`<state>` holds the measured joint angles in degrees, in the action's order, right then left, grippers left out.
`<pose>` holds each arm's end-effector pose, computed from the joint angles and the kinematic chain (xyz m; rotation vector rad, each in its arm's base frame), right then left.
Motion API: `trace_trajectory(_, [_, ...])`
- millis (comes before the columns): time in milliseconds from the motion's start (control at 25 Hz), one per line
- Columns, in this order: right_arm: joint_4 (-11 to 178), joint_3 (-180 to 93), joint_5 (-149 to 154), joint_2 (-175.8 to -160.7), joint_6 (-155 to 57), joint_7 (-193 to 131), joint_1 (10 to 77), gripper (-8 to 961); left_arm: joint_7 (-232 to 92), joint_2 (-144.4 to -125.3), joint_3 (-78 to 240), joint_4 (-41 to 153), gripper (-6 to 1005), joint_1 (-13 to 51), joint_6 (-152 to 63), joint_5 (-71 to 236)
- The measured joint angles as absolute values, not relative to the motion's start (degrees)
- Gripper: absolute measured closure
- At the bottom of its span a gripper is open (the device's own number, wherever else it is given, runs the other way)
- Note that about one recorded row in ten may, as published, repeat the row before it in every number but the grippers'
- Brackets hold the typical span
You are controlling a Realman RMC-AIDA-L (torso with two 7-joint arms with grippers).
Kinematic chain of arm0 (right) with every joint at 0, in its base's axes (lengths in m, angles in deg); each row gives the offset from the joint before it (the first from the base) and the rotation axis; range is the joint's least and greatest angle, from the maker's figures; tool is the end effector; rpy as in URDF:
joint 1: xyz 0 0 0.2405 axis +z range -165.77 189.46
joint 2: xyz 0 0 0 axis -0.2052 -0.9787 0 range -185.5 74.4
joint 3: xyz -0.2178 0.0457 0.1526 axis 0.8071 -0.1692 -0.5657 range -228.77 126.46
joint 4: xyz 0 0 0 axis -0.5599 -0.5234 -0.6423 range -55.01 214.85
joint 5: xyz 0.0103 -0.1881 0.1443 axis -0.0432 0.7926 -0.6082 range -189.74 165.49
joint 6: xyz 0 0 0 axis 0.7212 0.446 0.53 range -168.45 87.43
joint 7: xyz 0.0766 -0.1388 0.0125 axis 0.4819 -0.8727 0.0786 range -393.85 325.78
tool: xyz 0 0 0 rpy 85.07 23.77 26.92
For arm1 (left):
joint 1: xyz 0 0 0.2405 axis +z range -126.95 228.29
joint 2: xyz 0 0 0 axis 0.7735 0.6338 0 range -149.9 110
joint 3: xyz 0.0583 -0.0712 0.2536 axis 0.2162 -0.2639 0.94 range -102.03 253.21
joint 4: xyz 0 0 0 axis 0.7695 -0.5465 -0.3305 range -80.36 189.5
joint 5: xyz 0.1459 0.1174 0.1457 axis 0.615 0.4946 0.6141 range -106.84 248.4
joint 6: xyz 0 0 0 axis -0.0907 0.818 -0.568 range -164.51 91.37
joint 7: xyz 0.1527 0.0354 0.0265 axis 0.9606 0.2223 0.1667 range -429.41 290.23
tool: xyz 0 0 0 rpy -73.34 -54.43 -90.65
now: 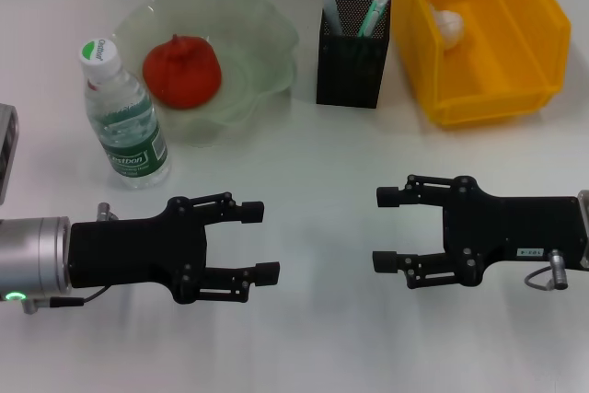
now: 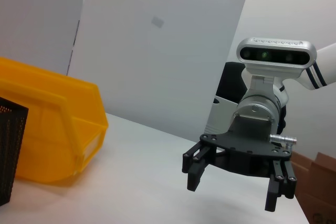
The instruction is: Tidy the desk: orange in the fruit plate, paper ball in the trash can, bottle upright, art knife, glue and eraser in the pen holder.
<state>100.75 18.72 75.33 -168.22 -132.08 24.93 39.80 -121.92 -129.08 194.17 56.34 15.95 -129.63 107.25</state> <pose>0.2901 0.3109 -0.0556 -2.9142 0.3625 0.8591 -0.3027 0.2987 -0.0607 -2.9219 -0.5114 -0.9056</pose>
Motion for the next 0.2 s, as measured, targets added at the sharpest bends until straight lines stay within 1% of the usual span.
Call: trace_trajectory(200, [100.75, 18.72, 75.32, -168.22, -132.09, 25.00, 39.91, 141, -121.94, -129.07, 194.15, 56.31, 155, 15.98, -129.63, 107.25])
